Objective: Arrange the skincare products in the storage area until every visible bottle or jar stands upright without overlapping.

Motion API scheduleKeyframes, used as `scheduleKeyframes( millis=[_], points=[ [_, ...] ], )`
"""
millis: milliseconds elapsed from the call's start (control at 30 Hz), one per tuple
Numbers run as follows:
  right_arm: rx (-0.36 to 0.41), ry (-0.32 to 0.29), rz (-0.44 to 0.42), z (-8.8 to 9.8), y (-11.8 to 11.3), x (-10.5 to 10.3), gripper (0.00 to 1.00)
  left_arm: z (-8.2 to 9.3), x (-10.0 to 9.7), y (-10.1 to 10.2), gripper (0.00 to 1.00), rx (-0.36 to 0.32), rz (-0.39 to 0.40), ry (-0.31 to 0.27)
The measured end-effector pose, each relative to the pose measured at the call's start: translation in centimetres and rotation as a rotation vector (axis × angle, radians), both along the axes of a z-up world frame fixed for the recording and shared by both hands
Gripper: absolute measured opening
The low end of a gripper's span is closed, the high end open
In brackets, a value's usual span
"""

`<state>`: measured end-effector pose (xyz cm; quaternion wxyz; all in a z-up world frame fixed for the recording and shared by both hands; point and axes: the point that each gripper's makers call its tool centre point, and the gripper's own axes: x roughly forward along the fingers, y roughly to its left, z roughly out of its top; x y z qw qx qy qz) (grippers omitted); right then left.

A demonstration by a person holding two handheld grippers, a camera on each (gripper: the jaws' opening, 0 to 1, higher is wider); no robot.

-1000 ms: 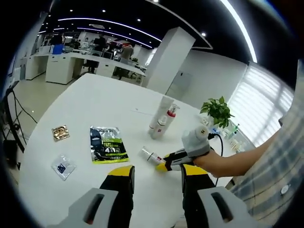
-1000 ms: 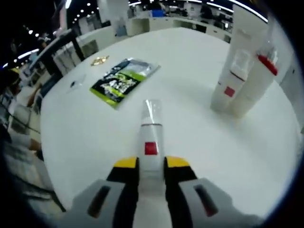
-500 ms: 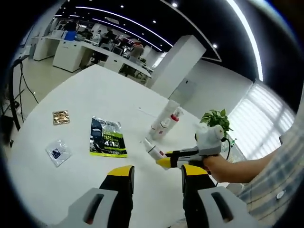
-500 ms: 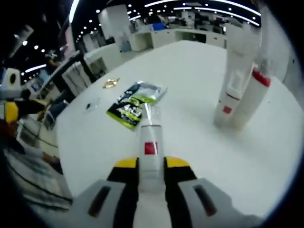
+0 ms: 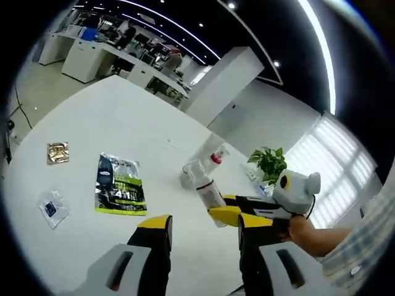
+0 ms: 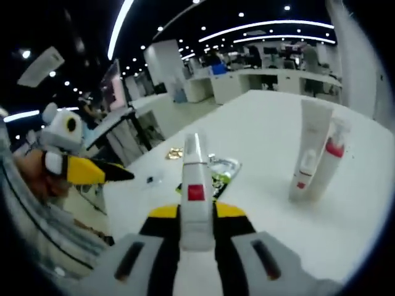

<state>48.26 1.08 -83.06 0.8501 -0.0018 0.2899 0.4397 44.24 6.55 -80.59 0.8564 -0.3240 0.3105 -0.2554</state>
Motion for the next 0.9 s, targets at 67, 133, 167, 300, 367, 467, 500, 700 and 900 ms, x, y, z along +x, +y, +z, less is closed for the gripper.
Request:
scheduleKeyframes(
  millis=[67, 133, 167, 300, 367, 467, 500, 700, 900],
  points=[
    [0.038, -0.036, 0.022, 1.7, 0.5, -0.6, 0.18, 0.4, 0.7, -0.8, 0.45, -0.022, -0.013, -0.001],
    [0.047, -0.059, 0.032, 2.7, 0.7, -1.0, 0.18, 0.7, 1.2, -1.5, 0.45, -0.040, -0.025, 0.000],
    [0.047, -0.073, 0.038, 3.1, 0.8, -1.2, 0.18, 0.8, 1.3, -1.8, 0.45, -0.048, -0.030, -0.001],
    [0.047, -0.136, 0.065, 4.4, 1.1, -1.7, 0.18, 1.5, 1.9, -3.1, 0.45, -0.092, -0.050, -0.001],
    [0.039, -0.158, 0.083, 4.8, 1.3, -2.0, 0.18, 2.0, 2.2, -3.7, 0.44, -0.109, -0.061, -0.002],
    [0.043, -0.180, 0.097, 5.2, 1.6, -2.2, 0.18, 2.3, 2.4, -4.6, 0.38, -0.128, -0.086, 0.004],
    [0.042, -0.190, 0.099, 5.3, 1.6, -2.2, 0.18, 2.5, 2.4, -4.8, 0.32, -0.132, -0.095, 0.001],
    [0.041, -0.206, 0.083, 5.4, 1.5, -1.6, 0.19, 3.4, 2.7, -5.1, 0.23, -0.092, -0.106, -0.055],
    [0.054, -0.228, 0.086, 5.7, 1.3, -1.3, 0.20, 3.8, 3.1, -5.2, 0.20, -0.100, -0.137, -0.078]
  ],
)
